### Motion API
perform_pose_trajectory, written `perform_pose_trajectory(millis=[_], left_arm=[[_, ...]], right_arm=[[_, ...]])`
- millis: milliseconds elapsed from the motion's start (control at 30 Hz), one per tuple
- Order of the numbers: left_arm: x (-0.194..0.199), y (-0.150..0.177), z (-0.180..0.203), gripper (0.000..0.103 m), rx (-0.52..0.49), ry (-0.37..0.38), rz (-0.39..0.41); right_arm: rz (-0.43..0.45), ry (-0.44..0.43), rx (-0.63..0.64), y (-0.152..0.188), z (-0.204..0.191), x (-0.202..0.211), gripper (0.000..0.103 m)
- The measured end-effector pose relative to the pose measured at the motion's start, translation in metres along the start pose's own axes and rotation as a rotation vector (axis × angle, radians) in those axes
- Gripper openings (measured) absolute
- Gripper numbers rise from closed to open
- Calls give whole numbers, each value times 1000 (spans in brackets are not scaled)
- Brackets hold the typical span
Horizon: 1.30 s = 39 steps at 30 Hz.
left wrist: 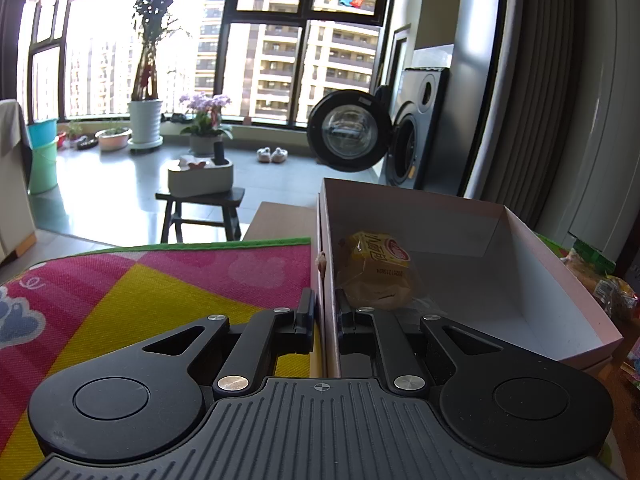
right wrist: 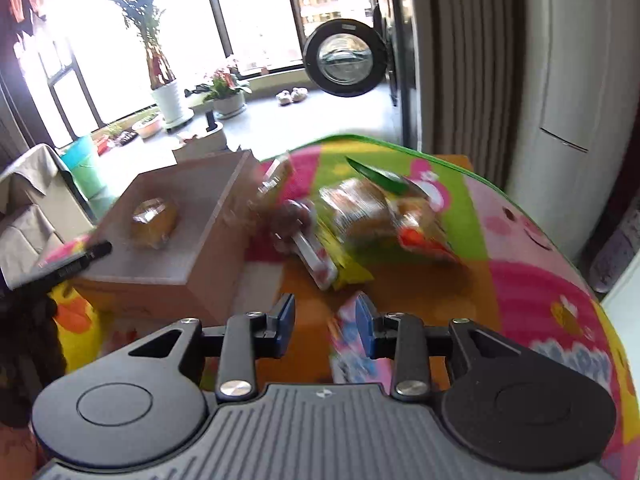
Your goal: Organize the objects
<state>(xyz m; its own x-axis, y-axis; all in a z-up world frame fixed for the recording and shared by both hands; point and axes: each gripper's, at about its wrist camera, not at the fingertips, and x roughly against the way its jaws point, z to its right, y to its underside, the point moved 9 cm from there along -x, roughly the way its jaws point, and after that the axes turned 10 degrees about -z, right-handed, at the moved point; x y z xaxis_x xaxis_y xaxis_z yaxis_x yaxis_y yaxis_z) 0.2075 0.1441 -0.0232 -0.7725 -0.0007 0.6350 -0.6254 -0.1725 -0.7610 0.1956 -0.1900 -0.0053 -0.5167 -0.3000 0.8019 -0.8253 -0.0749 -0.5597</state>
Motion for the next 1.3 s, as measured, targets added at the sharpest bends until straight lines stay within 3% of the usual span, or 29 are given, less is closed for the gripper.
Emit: perform_pose_trajectory(millis=[167, 267, 367, 500, 833, 967, 1033, 1067, 1100, 1167, 1300], left_arm=[[0, 0, 0, 12, 0, 0, 0], [0, 0, 0, 12, 0, 1, 0], [0, -1, 2, 12, 1, 3, 1], [0, -2, 2, 12, 5, 8, 0], [-1, -2, 2, 12, 6, 10, -1], [-1, -2, 2, 12, 7, 11, -1], [-1, -2, 2, 12, 7, 11, -1], [-1, -2, 2, 12, 7, 11, -1], [-1, -2, 2, 12, 7, 11, -1], [-1, -2, 2, 12, 7, 11, -1], [-1, -2, 1, 12, 6, 10, -1]], right_arm=[[-14, -146, -173, -97, -12, -69, 33], [-56, -172, -237, -131, -17, -122, 33], [-94, -130, -257, -143, -20, -161, 32], [-187, -130, -260, -132, -18, -183, 25], [-289, -9, 3, -60, -10, -118, 25], [-242, 33, 70, -38, -2, -75, 29], [-169, -15, 59, -34, 1, -40, 35], [-112, -17, 53, -31, 6, -17, 45], [-66, 5, 60, -28, 11, 0, 57], [-15, 61, 89, -14, 19, 22, 65], [-56, 149, 122, 29, 36, 30, 66]])
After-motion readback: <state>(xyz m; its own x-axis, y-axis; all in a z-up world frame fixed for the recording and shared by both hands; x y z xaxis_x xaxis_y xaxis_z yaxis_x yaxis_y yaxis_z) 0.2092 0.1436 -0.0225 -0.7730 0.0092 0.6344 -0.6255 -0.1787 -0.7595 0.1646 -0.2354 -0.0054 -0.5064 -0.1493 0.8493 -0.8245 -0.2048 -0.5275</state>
